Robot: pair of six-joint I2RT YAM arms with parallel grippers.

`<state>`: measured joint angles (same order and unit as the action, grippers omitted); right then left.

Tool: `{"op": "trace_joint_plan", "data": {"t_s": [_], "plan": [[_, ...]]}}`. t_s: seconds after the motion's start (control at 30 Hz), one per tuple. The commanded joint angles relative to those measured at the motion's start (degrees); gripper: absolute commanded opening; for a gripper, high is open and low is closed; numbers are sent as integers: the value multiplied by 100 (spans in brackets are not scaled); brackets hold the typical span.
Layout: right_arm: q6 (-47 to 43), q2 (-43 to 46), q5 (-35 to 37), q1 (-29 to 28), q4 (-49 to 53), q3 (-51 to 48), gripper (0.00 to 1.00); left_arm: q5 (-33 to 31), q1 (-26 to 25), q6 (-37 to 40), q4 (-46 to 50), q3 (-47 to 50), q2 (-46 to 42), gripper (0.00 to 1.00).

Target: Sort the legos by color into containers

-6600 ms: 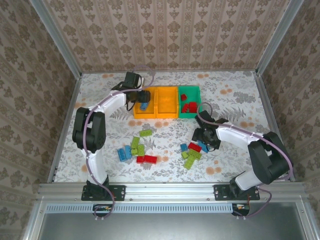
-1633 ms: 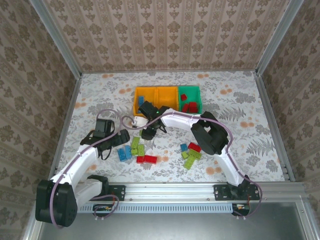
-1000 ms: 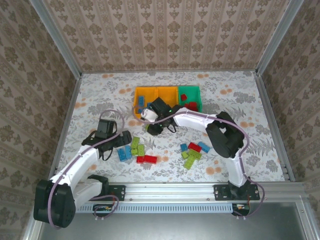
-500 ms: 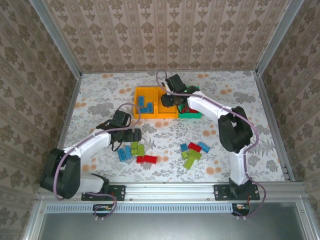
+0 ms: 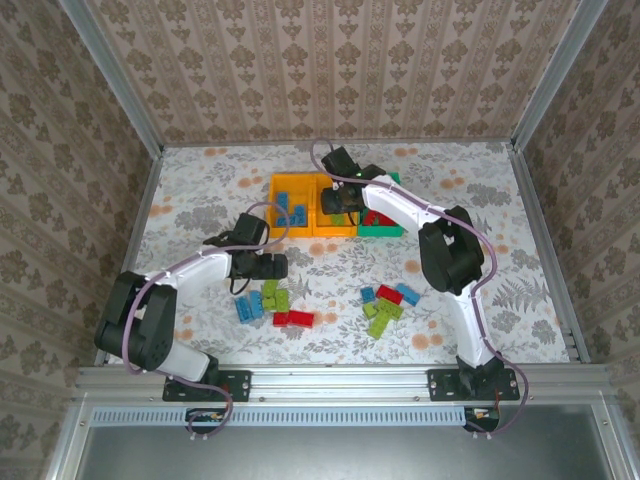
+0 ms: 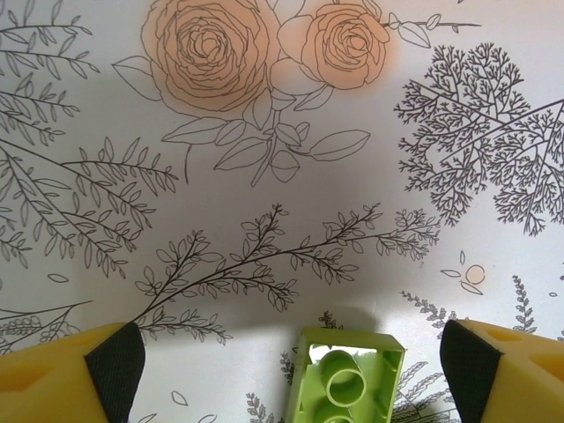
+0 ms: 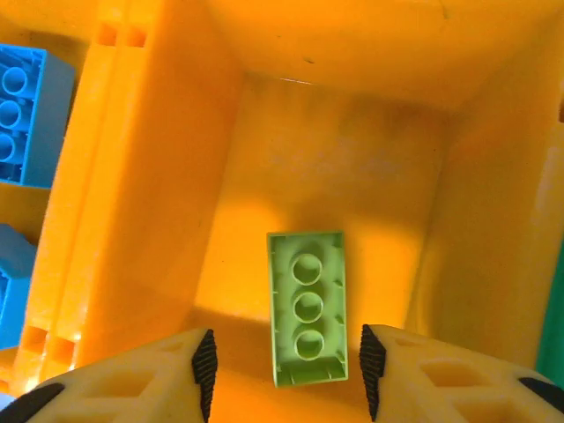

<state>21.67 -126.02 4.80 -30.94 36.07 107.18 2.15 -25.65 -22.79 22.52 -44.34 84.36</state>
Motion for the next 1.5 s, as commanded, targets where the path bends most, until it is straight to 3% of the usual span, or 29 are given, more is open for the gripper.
{"op": "trace_joint_plan", "data": {"t_s": [0.0, 0.57, 0.67, 0.87, 1.1, 1.47], "plan": [[144, 55, 87, 0, 247, 18, 54, 163, -18, 142, -4, -107, 70, 90], [342, 1308, 24, 72, -258, -1209, 61, 35, -379, 379, 272, -180, 262, 82], [405, 1522, 43, 86, -373, -1417, 62, 5, -388, 382, 304, -195, 301, 77], [499, 2048, 262, 165, -497, -1887, 72, -185, -476, 433, 511, -277, 369, 66], [602, 2554, 280, 410, -764, -2434, 76, -347, -656, 446, 657, -319, 562, 65], [596, 3281, 550, 519, -786, -3429, 78, -419, -705, 439, 622, -455, 832, 39]]}}
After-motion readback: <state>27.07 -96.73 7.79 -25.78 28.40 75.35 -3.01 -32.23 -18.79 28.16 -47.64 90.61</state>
